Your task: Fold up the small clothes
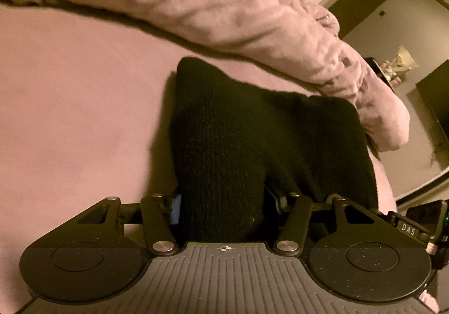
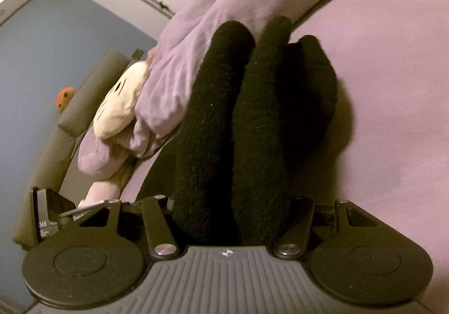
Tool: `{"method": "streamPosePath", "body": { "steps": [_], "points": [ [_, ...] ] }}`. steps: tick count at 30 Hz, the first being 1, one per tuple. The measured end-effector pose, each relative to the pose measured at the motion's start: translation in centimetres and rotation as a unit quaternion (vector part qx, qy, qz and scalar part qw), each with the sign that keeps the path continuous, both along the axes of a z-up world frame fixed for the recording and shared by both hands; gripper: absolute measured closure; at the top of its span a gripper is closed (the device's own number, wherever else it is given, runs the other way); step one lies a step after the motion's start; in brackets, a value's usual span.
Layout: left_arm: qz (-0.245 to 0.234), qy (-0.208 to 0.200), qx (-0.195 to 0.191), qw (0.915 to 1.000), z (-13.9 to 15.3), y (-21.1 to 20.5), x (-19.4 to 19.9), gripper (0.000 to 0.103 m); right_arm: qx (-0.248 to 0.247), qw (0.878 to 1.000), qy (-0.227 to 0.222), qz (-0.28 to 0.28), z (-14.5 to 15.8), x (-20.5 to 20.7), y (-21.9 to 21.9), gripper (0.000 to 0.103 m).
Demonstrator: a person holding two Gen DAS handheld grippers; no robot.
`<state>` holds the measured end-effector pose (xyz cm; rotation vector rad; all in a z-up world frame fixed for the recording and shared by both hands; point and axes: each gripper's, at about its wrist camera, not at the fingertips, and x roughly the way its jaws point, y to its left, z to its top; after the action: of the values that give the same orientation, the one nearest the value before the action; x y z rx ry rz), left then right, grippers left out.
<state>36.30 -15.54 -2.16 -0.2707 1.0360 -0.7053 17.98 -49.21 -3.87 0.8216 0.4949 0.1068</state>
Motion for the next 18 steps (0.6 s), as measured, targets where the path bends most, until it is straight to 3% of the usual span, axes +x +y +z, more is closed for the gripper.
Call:
{"method": "streamPosePath", "body": {
  "steps": [5, 8, 10, 12, 15, 18],
  "points": [
    [0.031, -0.041, 0.018, 0.9986, 1.4, 4.8, -0.8, 0.043, -0.014, 0.999, -0.003, 0.044, 0.3, 2.8, 3.6, 0.047],
    [0.053, -0.039, 0.039, 0.9971, 0.6, 7.2, -1.0, 0.042, -0.026, 0.999, 0.003, 0.047, 0.0, 4.0, 5.3, 0.046],
    [0.064, -0.030, 0.042, 0.9966, -0.1, 8.5, -1.3, 0.041, -0.052, 0.998, 0.014, 0.029, 0.1, 4.1, 6.0, 0.037],
    [0.064, -0.048, 0.034, 0.9962, 0.7, 9.7, -2.3, 0.041, -0.079, 0.996, 0.034, 0.009, 0.3, 3.2, 6.2, 0.027],
    [0.072, -0.106, 0.060, 0.9900, 2.7, 10.7, -4.4, 0.038, -0.153, 0.987, 0.033, -0.043, 1.9, 0.1, 6.9, 0.026],
    [0.086, -0.145, 0.076, 0.9827, 4.1, 10.9, -6.1, 0.026, -0.259, 0.960, 0.014, -0.103, 4.8, -2.4, 9.2, 0.026]
  ]
}}
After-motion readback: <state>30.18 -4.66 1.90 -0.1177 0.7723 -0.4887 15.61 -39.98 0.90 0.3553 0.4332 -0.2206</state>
